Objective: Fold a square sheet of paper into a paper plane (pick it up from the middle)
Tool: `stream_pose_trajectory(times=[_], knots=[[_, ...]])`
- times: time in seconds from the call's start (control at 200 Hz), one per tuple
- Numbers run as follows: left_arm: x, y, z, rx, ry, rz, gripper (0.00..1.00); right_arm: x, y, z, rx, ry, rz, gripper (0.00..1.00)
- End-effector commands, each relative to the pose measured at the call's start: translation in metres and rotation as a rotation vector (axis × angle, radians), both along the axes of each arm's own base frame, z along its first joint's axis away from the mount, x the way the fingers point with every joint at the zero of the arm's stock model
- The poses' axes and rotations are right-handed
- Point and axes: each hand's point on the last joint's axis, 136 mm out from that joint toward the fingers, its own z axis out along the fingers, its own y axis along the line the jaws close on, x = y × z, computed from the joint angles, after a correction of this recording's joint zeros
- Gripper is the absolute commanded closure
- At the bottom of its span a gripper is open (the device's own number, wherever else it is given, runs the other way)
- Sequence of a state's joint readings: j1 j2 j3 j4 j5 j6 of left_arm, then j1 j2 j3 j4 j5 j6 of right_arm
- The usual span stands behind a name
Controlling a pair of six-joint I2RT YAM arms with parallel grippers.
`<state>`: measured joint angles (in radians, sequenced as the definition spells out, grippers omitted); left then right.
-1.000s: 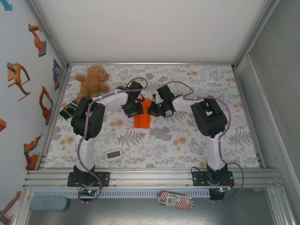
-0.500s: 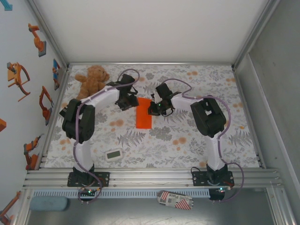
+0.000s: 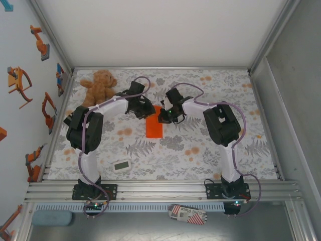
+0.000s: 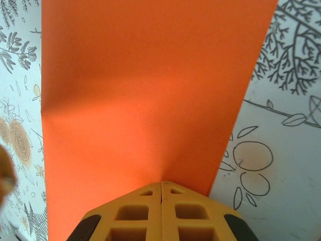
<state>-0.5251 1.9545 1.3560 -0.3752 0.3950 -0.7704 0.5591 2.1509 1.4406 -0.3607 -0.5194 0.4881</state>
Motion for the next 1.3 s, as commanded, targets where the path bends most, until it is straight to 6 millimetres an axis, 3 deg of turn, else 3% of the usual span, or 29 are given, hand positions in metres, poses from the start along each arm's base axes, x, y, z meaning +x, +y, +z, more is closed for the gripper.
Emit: stream_pose_trajectory(times=[0.0,0.371,0.881,1.006,1.167,1.297], knots=[[-0.011,0.001,-0.014,-0.001,0.059,-0.005,0.86,-0.034,-0.046,-0.064,-0.245,0.150,-0.016,0.99],[-0.024,0.013,-0.048,0.094,0.123,-0.046,0.88,-0.035,-0.051,-0.069,-0.273,0.156,-0.015,1.00],[-0.039,0.065,-0.087,0.126,0.167,-0.025,0.89,-0.041,-0.074,-0.089,-0.418,0.146,0.012,1.00],[-0.039,0.079,-0.083,0.100,0.162,-0.002,0.89,-0.044,-0.076,-0.092,-0.427,0.154,0.015,1.00],[-0.030,0.096,-0.064,0.073,0.125,0.038,0.89,-0.044,-0.077,-0.093,-0.431,0.152,0.017,1.00],[-0.019,0.075,-0.034,-0.055,0.067,0.031,0.89,-0.044,-0.076,-0.092,-0.427,0.152,0.017,1.00]])
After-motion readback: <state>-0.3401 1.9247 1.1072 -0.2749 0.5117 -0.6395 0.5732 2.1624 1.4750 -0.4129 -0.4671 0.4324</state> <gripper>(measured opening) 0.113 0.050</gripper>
